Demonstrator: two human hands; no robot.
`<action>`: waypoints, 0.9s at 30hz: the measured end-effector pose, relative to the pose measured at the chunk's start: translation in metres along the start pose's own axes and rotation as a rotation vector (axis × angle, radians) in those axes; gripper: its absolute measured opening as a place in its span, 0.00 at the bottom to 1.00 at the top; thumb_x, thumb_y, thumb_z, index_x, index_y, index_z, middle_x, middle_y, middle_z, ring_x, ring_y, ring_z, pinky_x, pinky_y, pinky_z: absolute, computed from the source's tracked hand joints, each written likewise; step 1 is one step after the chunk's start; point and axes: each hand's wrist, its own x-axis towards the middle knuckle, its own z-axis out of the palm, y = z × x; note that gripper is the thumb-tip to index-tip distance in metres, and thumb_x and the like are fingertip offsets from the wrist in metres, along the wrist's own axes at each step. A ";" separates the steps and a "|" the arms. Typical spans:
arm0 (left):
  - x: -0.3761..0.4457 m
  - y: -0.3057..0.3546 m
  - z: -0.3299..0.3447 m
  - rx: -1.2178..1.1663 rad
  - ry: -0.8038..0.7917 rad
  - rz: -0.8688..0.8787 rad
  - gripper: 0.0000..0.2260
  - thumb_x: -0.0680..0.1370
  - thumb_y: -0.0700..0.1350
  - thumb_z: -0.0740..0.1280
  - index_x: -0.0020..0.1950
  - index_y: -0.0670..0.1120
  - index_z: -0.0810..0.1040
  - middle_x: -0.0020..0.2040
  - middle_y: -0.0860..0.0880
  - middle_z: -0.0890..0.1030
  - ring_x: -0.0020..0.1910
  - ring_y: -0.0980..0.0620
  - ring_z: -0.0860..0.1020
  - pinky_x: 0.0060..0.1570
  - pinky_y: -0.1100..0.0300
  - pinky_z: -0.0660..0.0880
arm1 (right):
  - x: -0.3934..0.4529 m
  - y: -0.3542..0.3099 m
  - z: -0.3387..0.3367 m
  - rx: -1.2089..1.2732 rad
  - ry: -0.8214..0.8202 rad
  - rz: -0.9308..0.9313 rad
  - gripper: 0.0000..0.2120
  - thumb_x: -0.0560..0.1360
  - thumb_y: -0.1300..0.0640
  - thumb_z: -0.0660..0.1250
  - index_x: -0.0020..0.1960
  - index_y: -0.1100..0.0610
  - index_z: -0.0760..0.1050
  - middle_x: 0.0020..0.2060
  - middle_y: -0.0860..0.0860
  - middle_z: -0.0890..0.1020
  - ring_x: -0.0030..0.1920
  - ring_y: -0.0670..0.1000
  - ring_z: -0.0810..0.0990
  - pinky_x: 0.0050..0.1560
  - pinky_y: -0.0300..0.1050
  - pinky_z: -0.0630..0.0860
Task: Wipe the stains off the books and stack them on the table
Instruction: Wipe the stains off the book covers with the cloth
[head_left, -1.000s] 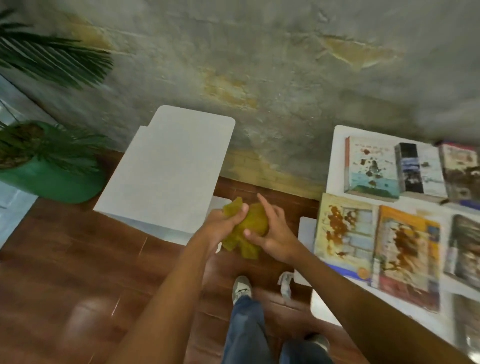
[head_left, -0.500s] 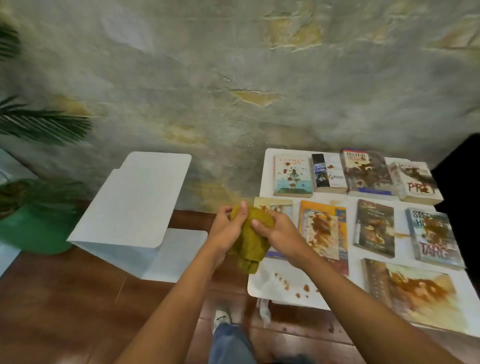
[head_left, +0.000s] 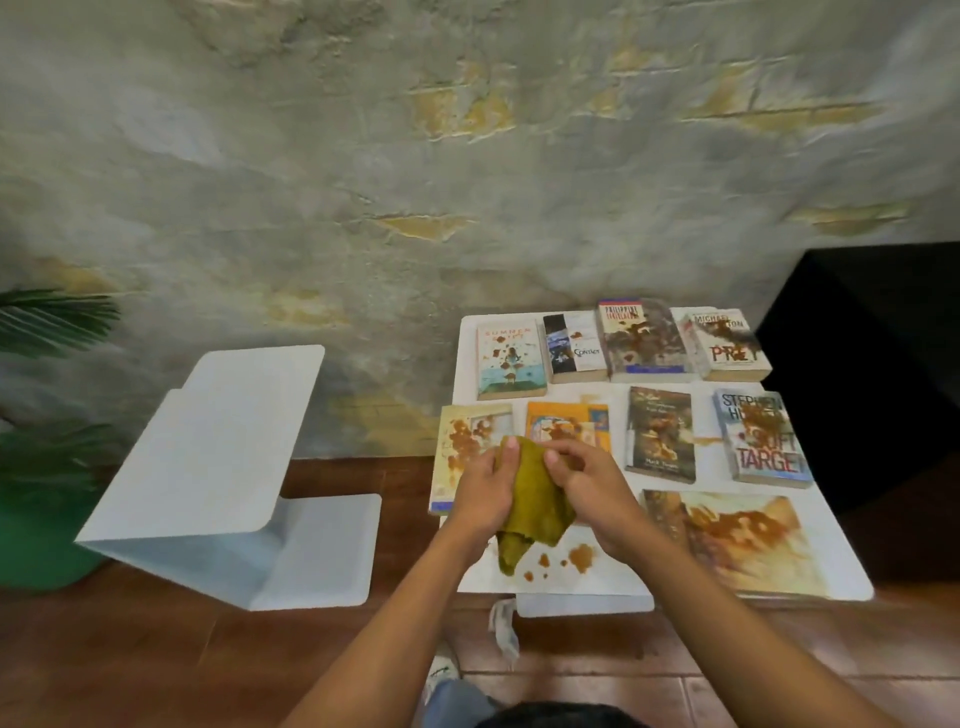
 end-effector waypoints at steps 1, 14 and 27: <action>-0.001 -0.001 0.006 -0.005 -0.017 0.004 0.16 0.83 0.58 0.58 0.55 0.51 0.81 0.49 0.50 0.85 0.49 0.53 0.84 0.46 0.59 0.81 | -0.005 0.000 -0.003 0.014 -0.002 0.022 0.11 0.81 0.50 0.66 0.60 0.52 0.80 0.55 0.44 0.81 0.55 0.44 0.79 0.58 0.49 0.79; 0.005 -0.034 0.013 -0.003 -0.163 -0.062 0.09 0.83 0.50 0.64 0.50 0.49 0.82 0.46 0.50 0.84 0.44 0.53 0.83 0.41 0.64 0.79 | -0.006 0.029 -0.021 0.395 0.170 0.162 0.13 0.75 0.59 0.73 0.58 0.59 0.78 0.50 0.59 0.85 0.50 0.60 0.85 0.52 0.63 0.82; 0.081 -0.102 -0.111 0.545 0.010 -0.145 0.19 0.80 0.53 0.69 0.68 0.52 0.68 0.66 0.50 0.74 0.60 0.53 0.77 0.56 0.54 0.78 | 0.038 0.023 0.019 1.121 0.203 0.337 0.22 0.80 0.48 0.64 0.70 0.57 0.72 0.64 0.64 0.78 0.68 0.67 0.74 0.61 0.69 0.72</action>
